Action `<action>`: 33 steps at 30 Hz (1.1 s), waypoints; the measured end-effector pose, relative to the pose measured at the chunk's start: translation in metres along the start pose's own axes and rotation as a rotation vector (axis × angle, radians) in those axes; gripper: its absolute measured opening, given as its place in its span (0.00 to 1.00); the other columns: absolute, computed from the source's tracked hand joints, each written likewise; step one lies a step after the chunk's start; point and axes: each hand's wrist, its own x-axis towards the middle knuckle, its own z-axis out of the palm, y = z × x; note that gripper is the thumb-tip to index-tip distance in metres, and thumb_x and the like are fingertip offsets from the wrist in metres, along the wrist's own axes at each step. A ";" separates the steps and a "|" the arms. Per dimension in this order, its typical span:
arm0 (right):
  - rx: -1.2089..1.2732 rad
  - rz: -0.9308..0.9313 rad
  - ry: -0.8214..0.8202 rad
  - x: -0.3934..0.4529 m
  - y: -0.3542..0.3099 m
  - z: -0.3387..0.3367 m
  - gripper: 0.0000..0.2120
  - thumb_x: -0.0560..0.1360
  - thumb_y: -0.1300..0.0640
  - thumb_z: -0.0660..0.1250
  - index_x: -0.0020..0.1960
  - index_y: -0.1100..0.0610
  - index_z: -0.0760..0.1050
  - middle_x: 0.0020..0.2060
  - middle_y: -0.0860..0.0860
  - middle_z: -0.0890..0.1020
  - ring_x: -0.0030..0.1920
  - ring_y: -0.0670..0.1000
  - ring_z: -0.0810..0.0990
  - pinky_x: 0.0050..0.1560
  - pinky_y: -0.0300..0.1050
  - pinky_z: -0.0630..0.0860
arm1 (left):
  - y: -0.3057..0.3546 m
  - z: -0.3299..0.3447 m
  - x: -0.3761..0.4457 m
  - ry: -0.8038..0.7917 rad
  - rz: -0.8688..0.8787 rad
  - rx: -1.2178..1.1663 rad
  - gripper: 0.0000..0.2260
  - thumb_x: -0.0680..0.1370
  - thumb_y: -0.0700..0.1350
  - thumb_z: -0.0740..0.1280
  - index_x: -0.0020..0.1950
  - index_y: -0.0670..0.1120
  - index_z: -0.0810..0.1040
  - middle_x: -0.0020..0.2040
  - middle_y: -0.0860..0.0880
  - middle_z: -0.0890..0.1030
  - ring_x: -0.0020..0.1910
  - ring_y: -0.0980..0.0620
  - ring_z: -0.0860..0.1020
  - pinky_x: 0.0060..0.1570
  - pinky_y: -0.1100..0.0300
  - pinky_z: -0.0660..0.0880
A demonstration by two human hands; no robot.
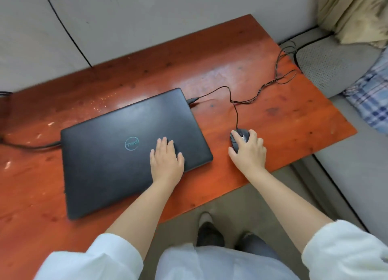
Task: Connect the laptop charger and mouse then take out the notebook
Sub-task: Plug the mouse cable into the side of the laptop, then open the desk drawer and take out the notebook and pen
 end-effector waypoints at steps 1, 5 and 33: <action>-0.020 -0.013 -0.006 0.002 0.000 -0.001 0.23 0.74 0.50 0.63 0.68 0.48 0.66 0.67 0.61 0.65 0.60 0.63 0.68 0.56 0.55 0.70 | -0.008 -0.001 -0.009 -0.001 0.005 0.020 0.21 0.80 0.46 0.56 0.72 0.42 0.61 0.76 0.45 0.58 0.76 0.49 0.52 0.75 0.50 0.51; -0.137 -0.065 -0.072 -0.004 0.007 -0.008 0.29 0.74 0.45 0.63 0.71 0.48 0.59 0.71 0.61 0.61 0.65 0.64 0.65 0.62 0.55 0.68 | -0.037 -0.002 -0.047 0.045 -0.008 0.040 0.20 0.80 0.46 0.57 0.71 0.43 0.64 0.75 0.46 0.61 0.75 0.50 0.55 0.73 0.51 0.54; 0.368 -0.039 -0.288 -0.162 0.027 0.222 0.20 0.79 0.56 0.57 0.68 0.65 0.64 0.68 0.62 0.70 0.67 0.61 0.68 0.64 0.48 0.66 | -0.230 0.211 -0.196 0.140 -0.505 -0.510 0.27 0.77 0.53 0.64 0.70 0.39 0.63 0.68 0.38 0.71 0.67 0.40 0.69 0.66 0.49 0.68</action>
